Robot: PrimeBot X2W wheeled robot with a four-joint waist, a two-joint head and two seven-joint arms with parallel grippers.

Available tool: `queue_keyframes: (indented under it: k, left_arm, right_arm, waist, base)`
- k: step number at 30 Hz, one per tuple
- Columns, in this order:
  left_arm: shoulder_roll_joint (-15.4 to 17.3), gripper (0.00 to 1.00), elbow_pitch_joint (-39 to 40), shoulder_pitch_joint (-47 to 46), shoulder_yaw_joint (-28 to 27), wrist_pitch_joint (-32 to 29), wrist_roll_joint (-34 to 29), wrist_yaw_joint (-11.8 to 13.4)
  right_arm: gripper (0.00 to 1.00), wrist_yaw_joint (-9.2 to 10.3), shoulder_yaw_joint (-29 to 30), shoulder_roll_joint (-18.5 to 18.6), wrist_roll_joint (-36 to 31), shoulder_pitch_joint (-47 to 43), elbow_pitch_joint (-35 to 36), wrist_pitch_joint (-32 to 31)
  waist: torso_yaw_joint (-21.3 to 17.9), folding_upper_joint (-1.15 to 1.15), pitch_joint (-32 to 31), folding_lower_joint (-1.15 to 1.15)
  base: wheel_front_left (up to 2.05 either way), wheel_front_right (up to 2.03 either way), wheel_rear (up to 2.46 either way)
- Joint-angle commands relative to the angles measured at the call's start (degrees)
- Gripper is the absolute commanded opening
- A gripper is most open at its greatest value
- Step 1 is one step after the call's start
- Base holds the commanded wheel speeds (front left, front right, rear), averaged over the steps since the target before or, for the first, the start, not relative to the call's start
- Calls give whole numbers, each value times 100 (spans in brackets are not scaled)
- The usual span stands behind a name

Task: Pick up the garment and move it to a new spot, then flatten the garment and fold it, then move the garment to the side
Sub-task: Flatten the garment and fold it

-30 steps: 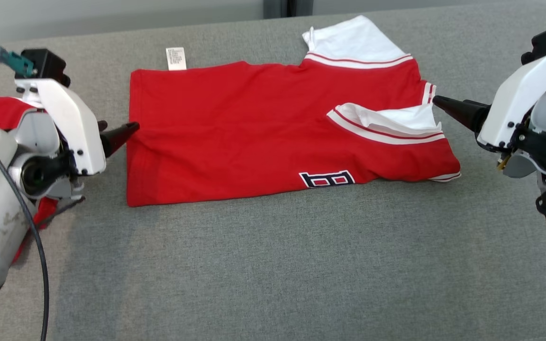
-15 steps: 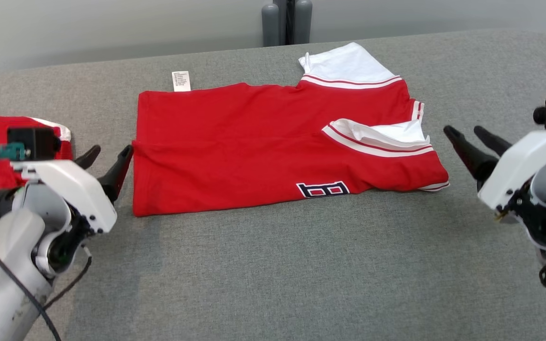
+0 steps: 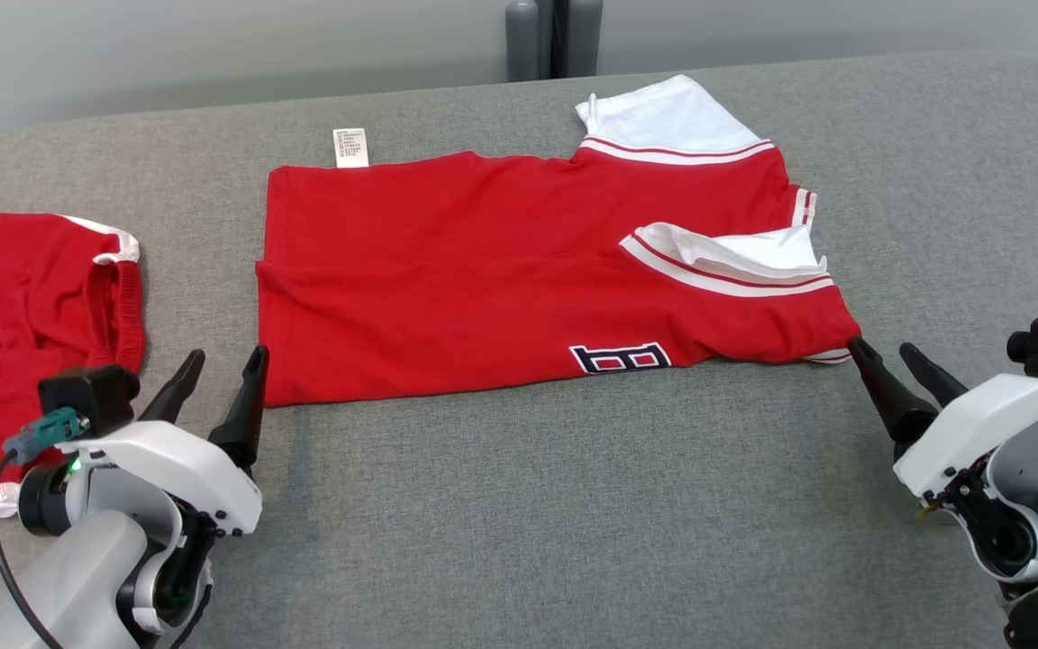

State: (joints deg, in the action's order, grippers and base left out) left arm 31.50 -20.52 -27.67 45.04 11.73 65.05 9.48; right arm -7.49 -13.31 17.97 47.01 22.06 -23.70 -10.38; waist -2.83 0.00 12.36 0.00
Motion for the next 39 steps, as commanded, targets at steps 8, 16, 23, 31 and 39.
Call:
queue_keyframes:
  k: [8,16,23,31,39]
  left_arm:
    - [-139,100,-184,111,-67,162,-60,124]
    - [-317,100,-691,-105,-78,118,43,-84]
    - [-462,100,-1086,-212,-55,69,106,-243]
    - [-640,100,-1480,-392,26,-102,145,-480]
    - [-786,100,-1595,-370,129,-199,164,-581]
  right_arm:
    - [100,-1,-261,8,222,177,-428,568]
    - [100,0,-542,-21,379,548,-750,858]
    - [100,-1,-714,18,509,758,-958,956]
    - [100,-1,-920,17,663,976,-1146,1018]
    - [100,0,-1146,68,822,1089,-1238,1017]
  waist:
    - [-27,0,131,0]
    - [-1,0,283,0]
    - [12,0,291,0]
    - [1,0,302,0]
    - [-29,0,284,0]
  base:
    - [0,0,0]
    - [0,0,0]
    - [0,0,0]
    - [0,0,0]
    - [0,0,0]
